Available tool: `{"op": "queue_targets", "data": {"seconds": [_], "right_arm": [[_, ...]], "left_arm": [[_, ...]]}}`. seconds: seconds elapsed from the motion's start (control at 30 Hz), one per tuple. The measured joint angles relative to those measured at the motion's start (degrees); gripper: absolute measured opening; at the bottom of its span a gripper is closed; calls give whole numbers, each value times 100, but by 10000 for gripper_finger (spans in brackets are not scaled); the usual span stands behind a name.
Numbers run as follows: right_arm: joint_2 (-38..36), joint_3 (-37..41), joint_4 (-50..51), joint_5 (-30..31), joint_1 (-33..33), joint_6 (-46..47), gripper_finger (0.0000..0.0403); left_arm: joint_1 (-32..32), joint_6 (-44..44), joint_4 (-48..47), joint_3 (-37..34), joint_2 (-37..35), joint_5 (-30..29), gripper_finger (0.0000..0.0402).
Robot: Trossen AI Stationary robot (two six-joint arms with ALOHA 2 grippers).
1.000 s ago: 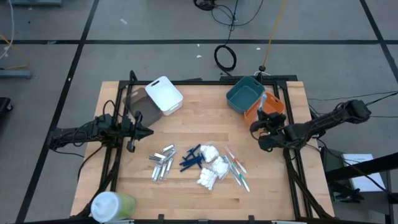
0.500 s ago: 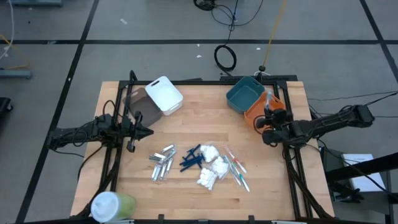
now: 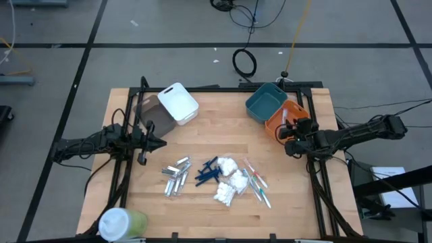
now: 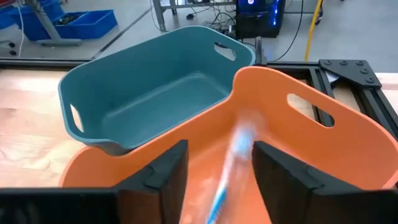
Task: Pick & Place Travel size toiletries
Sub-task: Put the orange toothbrush into the orange bin
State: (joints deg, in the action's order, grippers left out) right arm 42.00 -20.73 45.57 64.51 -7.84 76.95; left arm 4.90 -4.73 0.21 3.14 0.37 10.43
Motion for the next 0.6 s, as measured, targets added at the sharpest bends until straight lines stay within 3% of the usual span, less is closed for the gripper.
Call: {"op": "queue_targets", "data": {"seconds": [0.13,0.27,0.37,0.47,0.6], "right_arm": [[0,0,-440,156,0,-468,195],[0,0,-2247,35,-8,-2818,203],[28,0,-4449,-900,-11,-5221,206],[226,-133,-6188,-2126,-128,-6407,210],[968,-1024,-5524,-2273,-627,-6879,212]], "left_arm": [[-1,0,0,0,-1,1,15],[0,0,0,0,0,1,15],[1,0,0,0,1,1,15],[0,0,0,0,1,1,15],[1,0,0,0,0,0,15]]}}
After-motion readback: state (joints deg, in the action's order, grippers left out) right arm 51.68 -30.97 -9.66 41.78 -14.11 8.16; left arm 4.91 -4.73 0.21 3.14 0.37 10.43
